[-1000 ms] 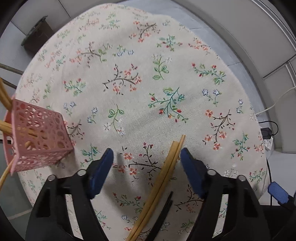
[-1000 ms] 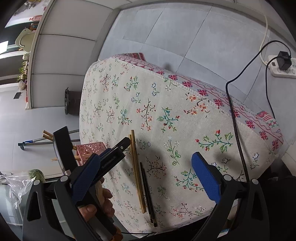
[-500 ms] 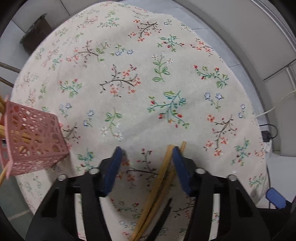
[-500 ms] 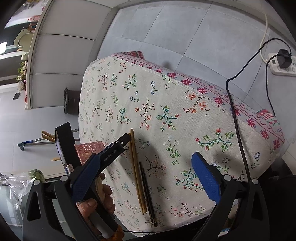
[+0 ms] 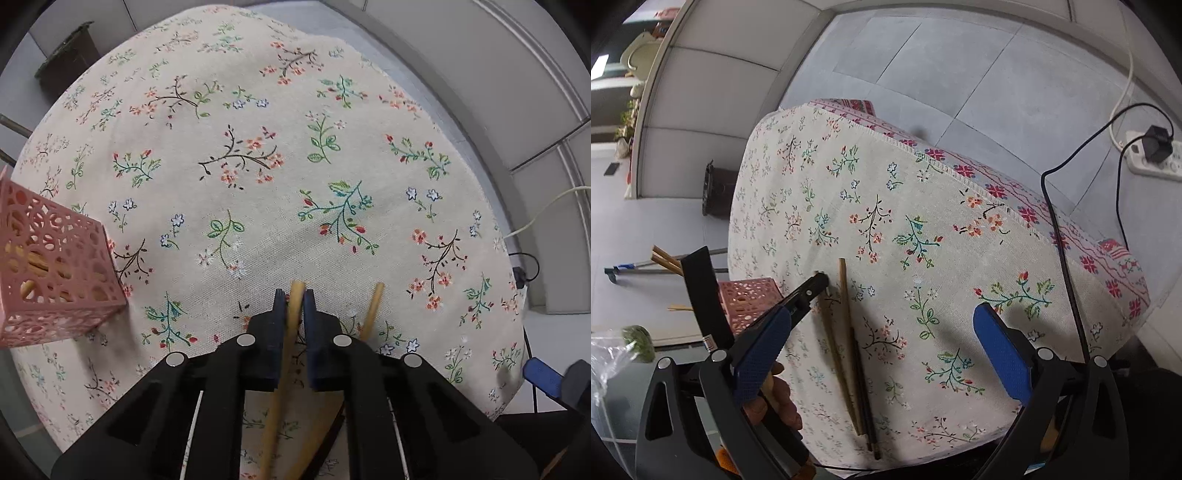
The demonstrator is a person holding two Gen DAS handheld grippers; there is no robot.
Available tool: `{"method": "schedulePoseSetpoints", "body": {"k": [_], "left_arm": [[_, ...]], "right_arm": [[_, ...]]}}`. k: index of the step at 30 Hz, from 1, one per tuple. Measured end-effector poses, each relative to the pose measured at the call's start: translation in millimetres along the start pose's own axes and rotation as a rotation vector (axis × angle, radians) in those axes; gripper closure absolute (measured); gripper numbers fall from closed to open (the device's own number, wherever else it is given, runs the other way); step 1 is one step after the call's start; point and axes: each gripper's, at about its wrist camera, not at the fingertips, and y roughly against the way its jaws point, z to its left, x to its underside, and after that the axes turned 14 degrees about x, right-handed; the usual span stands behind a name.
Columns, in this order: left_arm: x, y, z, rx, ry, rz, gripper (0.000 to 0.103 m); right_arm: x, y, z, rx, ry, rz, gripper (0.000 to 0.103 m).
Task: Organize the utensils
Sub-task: 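Lower the left tool onto the pile and close on one chopstick, then lift the chopstick with the left tool and carry it above the pink holder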
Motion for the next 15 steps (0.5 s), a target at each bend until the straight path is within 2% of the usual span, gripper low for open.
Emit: {"method": "schedulePoseSetpoints", "body": {"k": [4,10,15], "left_arm": [[11.7,9.5,2.5,-0.054,-0.023,-0.043,0.095],[34.8,43.3,4.7,-0.082,-0.039,-0.096,0.096],[62.9,75.8,0.0,-0.133,-0.068,-0.144,0.096]], "right_arm": [[0.6,-7.5,8.1,0.035,0.034,-0.004,0.007],[-1.8,-22.2,24.6,0.098,0.076,-0.026,0.007],[3.4,-35.8,54.7,0.172,0.172,-0.105,0.007]]}}
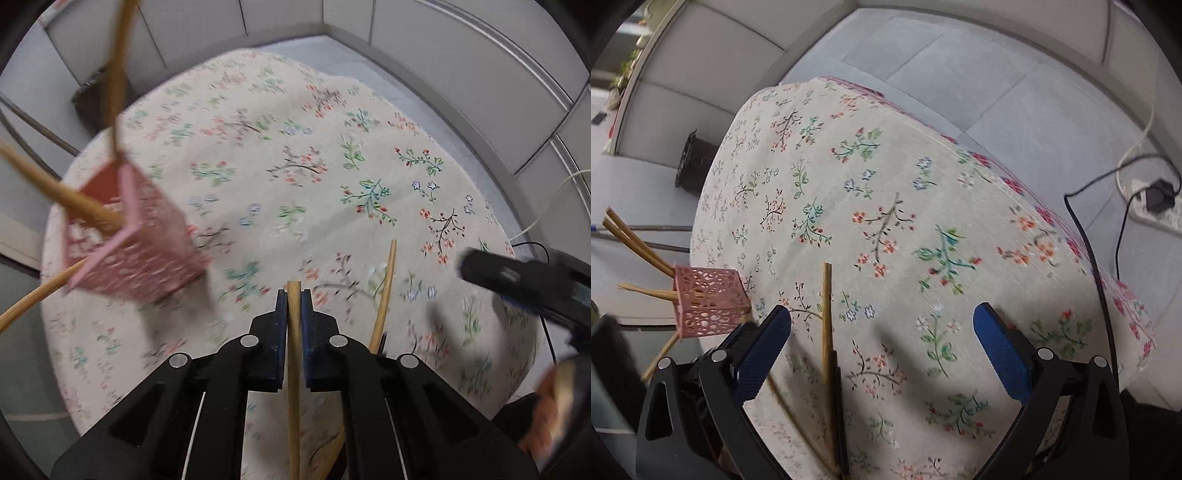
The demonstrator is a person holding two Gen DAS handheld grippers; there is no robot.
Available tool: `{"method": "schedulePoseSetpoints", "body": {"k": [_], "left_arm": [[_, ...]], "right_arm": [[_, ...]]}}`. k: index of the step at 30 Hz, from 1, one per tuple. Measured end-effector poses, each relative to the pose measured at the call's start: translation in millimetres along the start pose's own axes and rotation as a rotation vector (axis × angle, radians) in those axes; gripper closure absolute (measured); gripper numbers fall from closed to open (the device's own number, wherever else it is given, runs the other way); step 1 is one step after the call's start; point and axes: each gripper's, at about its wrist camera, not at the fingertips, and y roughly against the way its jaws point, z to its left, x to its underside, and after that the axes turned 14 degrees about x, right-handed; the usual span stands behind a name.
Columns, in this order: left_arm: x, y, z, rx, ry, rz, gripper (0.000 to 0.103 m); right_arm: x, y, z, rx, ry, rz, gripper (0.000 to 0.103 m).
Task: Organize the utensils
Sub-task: 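Lift the chopstick with the left tool and carry it above the pink holder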
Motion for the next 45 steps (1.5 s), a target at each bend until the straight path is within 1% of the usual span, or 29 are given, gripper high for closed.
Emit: {"method": "schedulePoseSetpoints", "body": {"k": [3,5,9,10,11,12,13,15,16,17,19,22,25,29,34,36,39,43,45], "left_arm": [[3.9,24.2,-0.9,-0.02,0.013,-0.057,0.096],[14.6,44.0,-0.2,-0.032,0.035,-0.099,0.096],[23.3,69.9,13.6,-0.043,0.08,-0.166,0.096],[25.0,74.0,15.7,-0.05,0.085,-0.176,0.096],[28.0,79.4,18.6,-0.057,0.091,-0.184,0.096],[28.8,80.8,20.3,-0.058,0.095,-0.185,0.096],[31.0,84.5,22.3,-0.059,0.102,-0.188,0.096],[35.8,90.6,27.0,-0.07,0.113,-0.198,0.096],[37.4,91.2,28.7,-0.072,0.116,-0.2,0.096],[39.9,94.3,31.2,-0.074,0.121,-0.207,0.096],[42.4,98.4,34.1,-0.076,0.127,-0.215,0.096],[45.2,103.2,38.3,-0.077,0.138,-0.228,0.096],[47.9,107.8,40.5,-0.079,0.143,-0.24,0.096],[51.5,117.0,41.7,-0.083,0.146,-0.27,0.096],[57.7,131.2,42.2,-0.075,0.147,-0.305,0.096],[61.0,138.1,40.9,-0.066,0.146,-0.318,0.096],[67.2,149.8,36.7,-0.043,0.141,-0.34,0.096],[77.5,165.6,30.9,-0.015,0.139,-0.375,0.096],[80.6,171.8,29.0,-0.005,0.143,-0.39,0.096]], "right_arm": [[3.0,-2.8,19.2,0.022,0.05,-0.026,0.007],[6.7,-5.1,34.7,0.035,0.095,-0.034,0.007],[15.4,-13.8,61.8,0.068,0.179,-0.035,0.008],[17.8,-18.0,68.6,0.082,0.201,-0.025,0.014],[19.0,-21.2,72.1,0.09,0.216,-0.015,0.027],[20.3,-25.2,76.4,0.097,0.232,0.0,0.035],[22.3,-29.2,79.9,0.107,0.245,0.014,0.046],[24.6,-29.6,85.6,0.131,0.254,-0.009,0.047],[24.9,-30.2,87.0,0.132,0.25,-0.007,0.054],[25.3,-30.3,87.4,0.136,0.246,-0.011,0.064],[26.2,-31.1,88.5,0.148,0.243,-0.02,0.077],[26.4,-32.5,89.5,0.14,0.231,-0.026,0.094],[26.4,-27.6,90.5,0.096,0.229,-0.048,0.094],[29.0,-5.9,94.6,0.014,0.249,-0.131,0.096],[42.7,44.4,94.9,-0.088,0.313,-0.229,0.096],[48.2,61.6,94.3,-0.12,0.333,-0.261,0.097],[61.1,99.0,89.4,-0.175,0.38,-0.333,0.097],[71.0,136.1,88.9,-0.215,0.428,-0.421,0.097],[71.7,149.8,84.5,-0.232,0.438,-0.445,0.097]]}}
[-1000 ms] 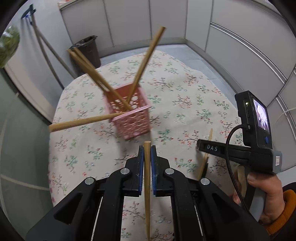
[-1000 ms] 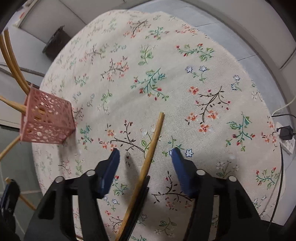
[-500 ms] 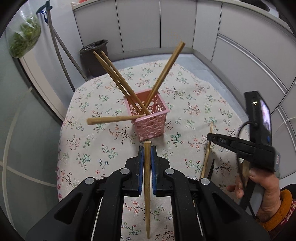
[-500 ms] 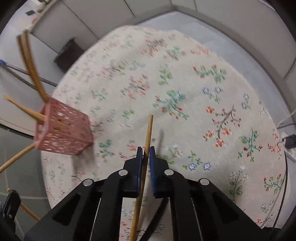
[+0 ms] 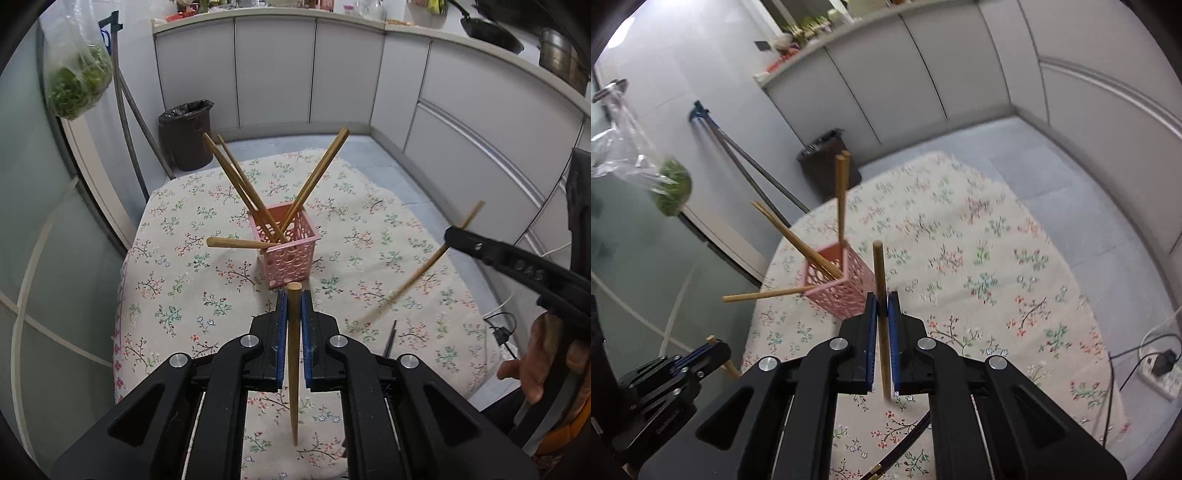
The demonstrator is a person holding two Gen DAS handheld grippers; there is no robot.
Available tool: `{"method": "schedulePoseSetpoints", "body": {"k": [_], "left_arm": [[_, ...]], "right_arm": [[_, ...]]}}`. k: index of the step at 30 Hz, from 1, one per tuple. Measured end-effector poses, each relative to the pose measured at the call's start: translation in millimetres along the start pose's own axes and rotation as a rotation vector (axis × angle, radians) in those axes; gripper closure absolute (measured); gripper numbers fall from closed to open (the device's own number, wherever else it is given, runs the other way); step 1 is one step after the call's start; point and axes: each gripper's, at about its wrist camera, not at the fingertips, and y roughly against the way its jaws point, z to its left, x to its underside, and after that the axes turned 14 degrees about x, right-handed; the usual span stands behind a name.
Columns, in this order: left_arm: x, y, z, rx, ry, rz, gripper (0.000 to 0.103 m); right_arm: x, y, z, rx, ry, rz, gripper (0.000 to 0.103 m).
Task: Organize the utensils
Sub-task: 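Lift the chopstick with the left tool and carry it above the pink holder, then open the left tool to drop the chopstick into the pink holder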
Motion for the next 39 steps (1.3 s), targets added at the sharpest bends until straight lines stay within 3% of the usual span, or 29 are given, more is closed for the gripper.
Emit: {"method": "schedulePoseSetpoints", "body": {"k": [7,13,19,29,33,39], "left_arm": [[-13.0,21.3,-8.7,0.049,0.015,-0.078,0.096],[-48.2,43.8,-15.6,0.096,0.028,-0.175,0.096],[-94.2,72.7,-19.5,0.1,0.031,-0.313,0.096],[-130.4,83.0,1.2,0.054,0.093,-0.448,0.096],[-135.0,77.2,14.5,0.046,0.136,-0.474,0.096],[-142.5,48.0,25.9,0.006,0.153,-0.44,0.096]], "right_arm": [[-23.0,38.6,-7.5,-0.035,-0.022,-0.073,0.097],[-63.1,72.6,-9.4,-0.057,-0.032,-0.171,0.097],[-90.9,93.4,-10.4,-0.09,-0.047,-0.246,0.097],[-125.6,91.4,-3.9,-0.143,-0.053,-0.279,0.097],[-130.4,82.1,2.7,-0.152,-0.045,-0.27,0.097],[-129.8,65.2,8.0,-0.161,-0.04,-0.244,0.097]]}}
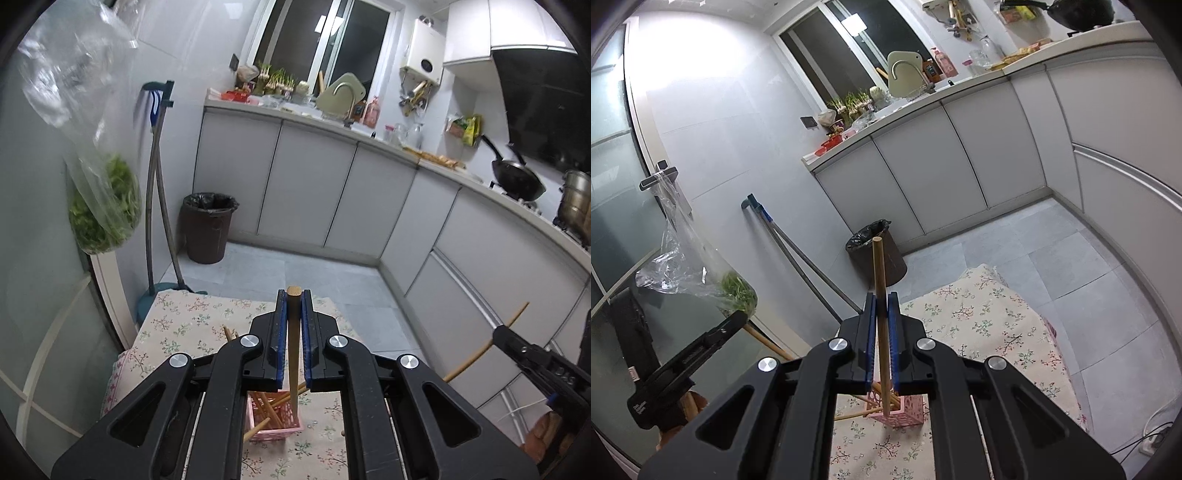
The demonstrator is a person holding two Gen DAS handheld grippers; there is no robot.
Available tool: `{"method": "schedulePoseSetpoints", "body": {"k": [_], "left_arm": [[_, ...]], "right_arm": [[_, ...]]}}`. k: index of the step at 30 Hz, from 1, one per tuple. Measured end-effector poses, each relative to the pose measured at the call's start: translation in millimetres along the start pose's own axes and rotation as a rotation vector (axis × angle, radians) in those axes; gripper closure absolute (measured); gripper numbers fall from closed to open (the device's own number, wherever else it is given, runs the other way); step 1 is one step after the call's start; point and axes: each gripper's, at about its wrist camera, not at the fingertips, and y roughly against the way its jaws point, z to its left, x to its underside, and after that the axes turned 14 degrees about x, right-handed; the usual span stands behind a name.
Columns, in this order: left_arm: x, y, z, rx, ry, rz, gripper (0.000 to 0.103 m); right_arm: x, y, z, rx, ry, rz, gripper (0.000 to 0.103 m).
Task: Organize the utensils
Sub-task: 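Open the left tool to drop the chopstick into the pink holder, then swing the open left tool down to a loose chopstick on the cloth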
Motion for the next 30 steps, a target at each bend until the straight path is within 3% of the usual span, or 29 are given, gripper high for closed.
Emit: {"method": "schedulePoseSetpoints", "body": {"k": [5,10,17,20,25,28,30], "left_arm": [[12.5,-19.2,8.9,-0.034,0.003,0.033,0.095],[10.6,-8.3,16.7,-0.032,0.041,0.008,0.093],[16.1,-17.2,30.9,0.016,0.086,0.082,0.092],[13.6,-6.1,31.0,0.0,0.071,0.043,0.091],[2.7,20.9,30.8,-0.003,0.071,-0.016,0.077],[1.3,22.8,32.6,-0.029,0.068,0.006,0.061],[3.0,23.8,38.5,-0.074,0.049,0.051,0.058]], "right_arm": [[-0.1,-11.3,3.0,-0.004,-0.003,0.016,0.097],[-2.1,-16.1,6.7,-0.005,-0.005,0.013,0.097],[2.1,-28.9,15.7,0.003,-0.009,0.033,0.096],[3.4,-30.3,20.4,0.0,-0.001,0.034,0.096],[3.6,-31.8,23.3,-0.007,-0.007,0.034,0.096],[3.8,-30.1,23.5,-0.007,-0.006,0.031,0.096],[3.6,-28.2,23.4,-0.011,-0.005,0.03,0.096]]}}
